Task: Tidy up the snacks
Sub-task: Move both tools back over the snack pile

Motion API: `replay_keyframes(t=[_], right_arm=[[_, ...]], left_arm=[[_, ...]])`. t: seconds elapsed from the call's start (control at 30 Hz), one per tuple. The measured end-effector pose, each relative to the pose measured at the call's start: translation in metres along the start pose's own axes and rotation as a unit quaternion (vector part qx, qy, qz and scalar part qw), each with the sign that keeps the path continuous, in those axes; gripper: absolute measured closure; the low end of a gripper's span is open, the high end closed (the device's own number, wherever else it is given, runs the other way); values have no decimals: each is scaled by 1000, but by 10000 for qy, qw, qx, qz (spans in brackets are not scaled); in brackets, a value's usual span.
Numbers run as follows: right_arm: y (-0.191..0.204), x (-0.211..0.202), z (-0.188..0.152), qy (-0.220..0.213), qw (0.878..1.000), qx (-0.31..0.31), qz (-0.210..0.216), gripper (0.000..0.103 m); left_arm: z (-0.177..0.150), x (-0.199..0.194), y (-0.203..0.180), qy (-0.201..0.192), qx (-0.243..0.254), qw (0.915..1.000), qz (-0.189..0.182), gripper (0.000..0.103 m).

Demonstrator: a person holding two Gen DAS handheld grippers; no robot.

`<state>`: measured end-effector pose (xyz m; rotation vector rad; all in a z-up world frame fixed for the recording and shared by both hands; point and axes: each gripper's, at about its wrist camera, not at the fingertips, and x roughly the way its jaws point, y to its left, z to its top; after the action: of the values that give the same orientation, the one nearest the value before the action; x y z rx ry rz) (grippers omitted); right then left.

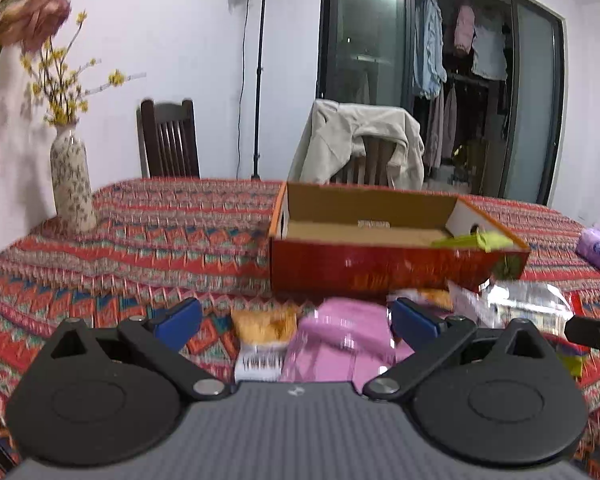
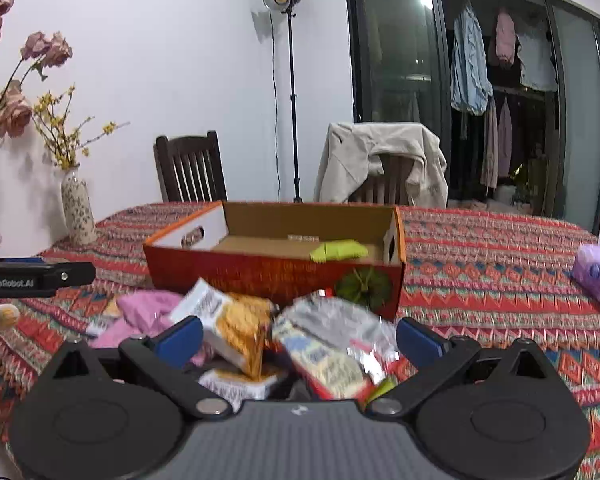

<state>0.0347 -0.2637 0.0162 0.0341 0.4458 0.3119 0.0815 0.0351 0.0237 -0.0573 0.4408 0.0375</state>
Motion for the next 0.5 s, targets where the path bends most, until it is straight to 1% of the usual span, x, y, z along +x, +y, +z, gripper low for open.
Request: replay_keyframes(t=[0.07,0.2,0.5], right_arm=[[0,-1,-6,70,10000,18,1,0],[0,-3,-17,198,9998,39,-1,0],[3,-9,-26,279,9996,65,87,0]], left_arm=[[-8,0,2,114,-38,9999,-55,0],[-18,-2,-1,283,38,9996,-63,0],[-37,-3,-11,717,239,9971,-119,0]])
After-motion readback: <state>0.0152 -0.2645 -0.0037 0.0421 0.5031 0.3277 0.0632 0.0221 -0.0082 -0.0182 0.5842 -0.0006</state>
